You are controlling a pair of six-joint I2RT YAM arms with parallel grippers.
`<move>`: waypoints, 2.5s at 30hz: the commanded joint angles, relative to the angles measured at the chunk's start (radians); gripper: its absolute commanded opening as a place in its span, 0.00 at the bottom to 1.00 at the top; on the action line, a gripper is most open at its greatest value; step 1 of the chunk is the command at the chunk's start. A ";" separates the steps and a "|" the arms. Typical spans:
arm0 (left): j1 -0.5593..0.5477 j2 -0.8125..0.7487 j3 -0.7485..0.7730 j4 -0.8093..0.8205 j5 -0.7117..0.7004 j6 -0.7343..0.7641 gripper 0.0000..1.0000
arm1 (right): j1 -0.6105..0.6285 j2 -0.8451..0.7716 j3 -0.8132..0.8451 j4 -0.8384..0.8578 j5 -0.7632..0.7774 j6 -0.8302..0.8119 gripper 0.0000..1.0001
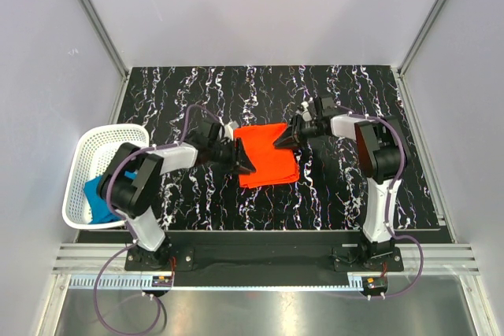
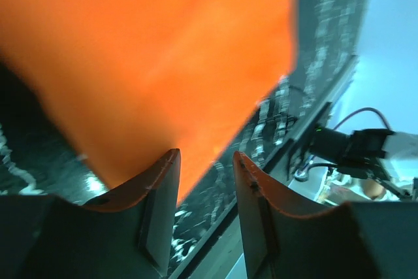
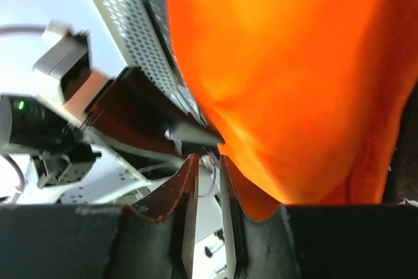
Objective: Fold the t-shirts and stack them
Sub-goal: Fold the tshirt
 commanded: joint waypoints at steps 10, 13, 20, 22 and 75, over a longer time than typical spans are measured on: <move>-0.006 -0.067 -0.065 -0.011 -0.005 0.012 0.44 | -0.036 0.041 -0.066 -0.074 0.084 -0.149 0.26; -0.009 -0.119 -0.060 -0.024 0.001 -0.014 0.46 | -0.031 -0.007 -0.038 -0.175 0.121 -0.204 0.26; -0.012 -0.069 -0.045 0.001 -0.002 -0.028 0.47 | 0.022 -0.128 -0.029 -0.294 0.160 -0.252 0.27; -0.018 -0.037 -0.053 0.024 0.005 -0.034 0.47 | 0.036 -0.142 -0.050 -0.291 0.158 -0.248 0.27; -0.046 -0.146 0.038 0.016 0.053 -0.048 0.50 | -0.036 -0.234 0.088 -0.561 0.364 -0.430 0.42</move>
